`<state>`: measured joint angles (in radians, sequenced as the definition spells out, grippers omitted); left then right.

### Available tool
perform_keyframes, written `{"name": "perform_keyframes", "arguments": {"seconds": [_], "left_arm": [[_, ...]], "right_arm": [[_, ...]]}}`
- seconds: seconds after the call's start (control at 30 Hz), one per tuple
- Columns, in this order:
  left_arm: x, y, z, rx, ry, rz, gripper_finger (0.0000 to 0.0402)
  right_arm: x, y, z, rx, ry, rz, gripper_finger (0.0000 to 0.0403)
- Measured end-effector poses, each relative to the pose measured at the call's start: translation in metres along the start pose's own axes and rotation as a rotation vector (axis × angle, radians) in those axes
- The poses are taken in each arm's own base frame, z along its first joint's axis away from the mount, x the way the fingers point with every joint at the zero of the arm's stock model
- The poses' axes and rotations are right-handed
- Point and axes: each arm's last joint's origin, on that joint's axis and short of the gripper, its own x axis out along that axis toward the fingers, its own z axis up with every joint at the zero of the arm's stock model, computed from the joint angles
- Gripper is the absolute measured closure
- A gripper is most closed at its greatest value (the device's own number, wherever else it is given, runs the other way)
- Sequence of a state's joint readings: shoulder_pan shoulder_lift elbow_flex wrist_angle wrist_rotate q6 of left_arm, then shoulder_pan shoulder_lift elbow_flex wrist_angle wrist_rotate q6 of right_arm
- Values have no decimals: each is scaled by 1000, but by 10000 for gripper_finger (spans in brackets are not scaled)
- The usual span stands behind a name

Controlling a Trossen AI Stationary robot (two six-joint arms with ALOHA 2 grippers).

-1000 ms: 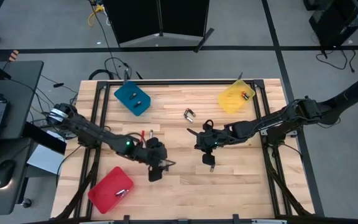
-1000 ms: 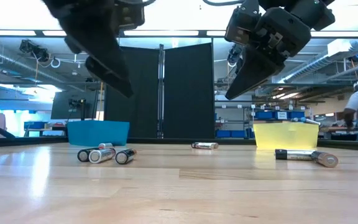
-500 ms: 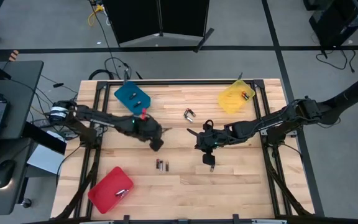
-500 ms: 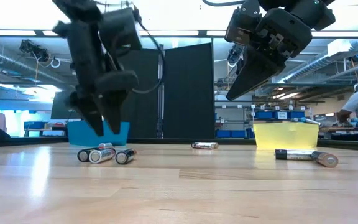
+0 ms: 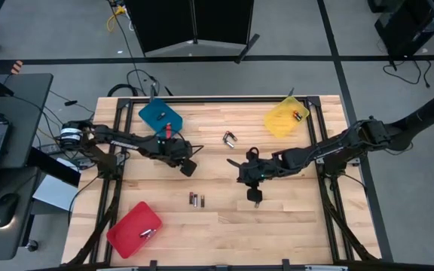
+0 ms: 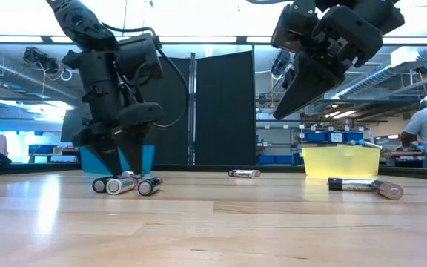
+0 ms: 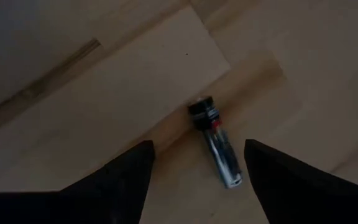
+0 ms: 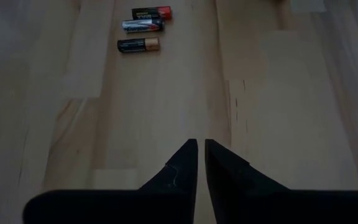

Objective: Sort batteries
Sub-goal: Put the black silver battery into the red bin

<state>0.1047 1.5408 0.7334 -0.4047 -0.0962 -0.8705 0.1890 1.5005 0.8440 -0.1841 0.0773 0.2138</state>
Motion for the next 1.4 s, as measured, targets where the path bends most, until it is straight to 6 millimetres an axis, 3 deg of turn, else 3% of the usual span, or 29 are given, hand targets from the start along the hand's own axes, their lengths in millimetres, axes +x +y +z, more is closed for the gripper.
{"name": "perform_keyframes", "arguments": {"seconds": [0.2, 0.53, 0.7, 0.9, 1.0, 1.1, 1.27, 1.4], "left_arm": [[0, 1, 0, 14, -12, 14, 171], [15, 2, -3, 138, 34, 58, 288], [8, -3, 2, 261, 14, 62, 342], [-24, -24, 20, 360, -77, 16, 354], [-41, -36, 21, 406, -76, 7, 354], [-71, -54, 16, 440, -92, -42, 354], [-116, -83, -19, 465, -39, -109, 354], [-149, -101, -63, 434, -2, -153, 354]], "right_arm": [[0, 2, 0, -12, -2, 1, 364], [0, 2, 0, -19, -9, -2, 367], [0, 1, 1, -19, -13, -15, 365], [0, 1, 1, -19, -16, -27, 369], [0, 1, 1, -14, -16, -27, 373], [0, 1, 1, -12, -17, -28, 376], [0, 1, 1, -12, -22, -49, 379], [0, 0, 1, -12, -29, -81, 378]]}}
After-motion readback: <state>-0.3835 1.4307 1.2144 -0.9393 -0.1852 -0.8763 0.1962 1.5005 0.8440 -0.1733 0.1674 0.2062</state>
